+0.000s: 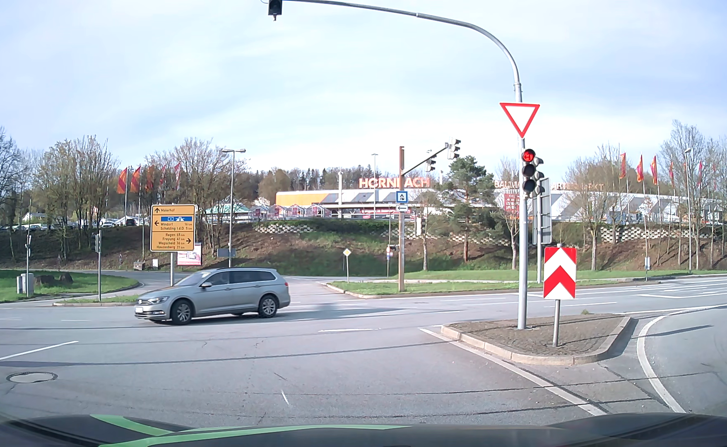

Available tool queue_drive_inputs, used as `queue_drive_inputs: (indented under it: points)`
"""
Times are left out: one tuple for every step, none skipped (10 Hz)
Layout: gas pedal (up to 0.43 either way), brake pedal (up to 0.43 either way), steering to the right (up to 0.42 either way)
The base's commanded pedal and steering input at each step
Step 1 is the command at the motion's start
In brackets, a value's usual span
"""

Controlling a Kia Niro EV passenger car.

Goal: Follow the waypoints while adhering to traffic rules and regulations

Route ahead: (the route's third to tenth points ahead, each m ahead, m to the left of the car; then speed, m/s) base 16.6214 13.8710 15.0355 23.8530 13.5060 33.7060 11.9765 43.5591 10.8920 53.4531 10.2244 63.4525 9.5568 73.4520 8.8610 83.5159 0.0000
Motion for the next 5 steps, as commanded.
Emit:
queue_drive_inputs:
  points:
    - [0.000, 0.402, -0.002]
    - [0.000, 0.402, -0.002]
    - [0.000, 0.402, -0.002]
    - [0.000, 0.402, -0.002]
    - [0.000, 0.402, -0.002]
